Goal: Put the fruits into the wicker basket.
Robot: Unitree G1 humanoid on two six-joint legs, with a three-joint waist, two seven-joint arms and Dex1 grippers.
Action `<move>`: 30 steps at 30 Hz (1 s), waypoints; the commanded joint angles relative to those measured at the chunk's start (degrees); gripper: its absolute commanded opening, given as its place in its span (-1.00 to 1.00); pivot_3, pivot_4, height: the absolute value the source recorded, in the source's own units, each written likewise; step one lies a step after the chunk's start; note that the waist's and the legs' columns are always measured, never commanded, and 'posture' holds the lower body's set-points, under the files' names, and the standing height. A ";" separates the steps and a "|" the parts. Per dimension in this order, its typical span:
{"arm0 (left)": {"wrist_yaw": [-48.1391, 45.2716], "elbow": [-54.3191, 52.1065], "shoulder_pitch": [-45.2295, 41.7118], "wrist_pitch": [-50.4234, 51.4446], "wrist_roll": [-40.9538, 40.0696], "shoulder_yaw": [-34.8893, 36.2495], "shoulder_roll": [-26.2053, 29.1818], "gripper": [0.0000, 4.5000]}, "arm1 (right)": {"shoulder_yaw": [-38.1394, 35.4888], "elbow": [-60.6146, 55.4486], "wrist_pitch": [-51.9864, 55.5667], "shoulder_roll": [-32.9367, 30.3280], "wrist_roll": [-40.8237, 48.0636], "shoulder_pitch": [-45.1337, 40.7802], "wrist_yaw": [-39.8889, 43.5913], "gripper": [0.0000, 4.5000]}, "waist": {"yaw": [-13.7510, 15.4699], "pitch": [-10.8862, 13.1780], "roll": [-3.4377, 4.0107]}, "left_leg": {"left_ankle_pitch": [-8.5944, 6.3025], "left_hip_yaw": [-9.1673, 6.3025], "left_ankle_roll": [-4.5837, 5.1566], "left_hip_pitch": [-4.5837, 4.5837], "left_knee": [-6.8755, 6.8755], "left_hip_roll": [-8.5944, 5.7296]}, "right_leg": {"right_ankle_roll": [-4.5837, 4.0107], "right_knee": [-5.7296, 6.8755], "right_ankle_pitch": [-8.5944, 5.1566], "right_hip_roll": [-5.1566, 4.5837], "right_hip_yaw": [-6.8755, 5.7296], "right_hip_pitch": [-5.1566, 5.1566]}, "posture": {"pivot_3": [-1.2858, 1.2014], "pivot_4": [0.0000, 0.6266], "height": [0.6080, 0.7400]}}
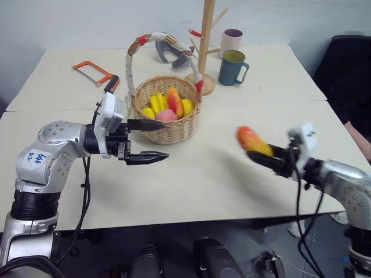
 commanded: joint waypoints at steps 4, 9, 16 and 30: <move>0.59 -2.34 4.18 -0.03 -0.49 4.63 3.49 1.00 | 12.25 4.86 2.07 13.29 -4.18 -22.03 -11.51 0.05 | 0.43 0.01 -0.02 | 0.00 -0.04 -0.01 -0.10 -0.02 -0.03 | -0.05 0.01 -0.02 -0.11 -0.09 -0.11 | 0.03 -0.52 1.00; 2.08 -4.31 5.48 0.85 -1.52 6.17 4.52 1.00 | 17.85 18.90 -4.35 21.78 -14.23 -34.13 -17.16 0.05 | 1.10 -0.02 -0.07 | -0.01 0.00 0.02 -0.35 0.01 -0.12 | -0.08 0.09 -0.03 -0.30 -0.14 -0.43 | 0.03 -0.52 1.00; 4.51 -6.91 6.88 2.85 -3.23 8.00 4.66 1.00 | 20.03 28.48 -14.18 25.79 -22.29 -38.28 -16.67 0.80 | 0.81 -0.03 -0.08 | -0.08 0.04 0.10 -0.96 0.16 -0.13 | -0.09 0.18 -0.03 -0.34 -0.14 -1.02 | 0.03 -0.52 1.00; 4.69 -4.73 3.26 1.96 -2.99 6.25 2.80 1.00 | 10.53 9.67 -4.08 17.27 -16.47 -28.64 -17.44 0.98 | 0.23 -0.03 -0.08 | -0.06 0.00 0.25 -1.01 0.21 -0.12 | -0.13 0.31 0.00 -0.30 -0.17 -1.08 | 0.03 -0.52 1.00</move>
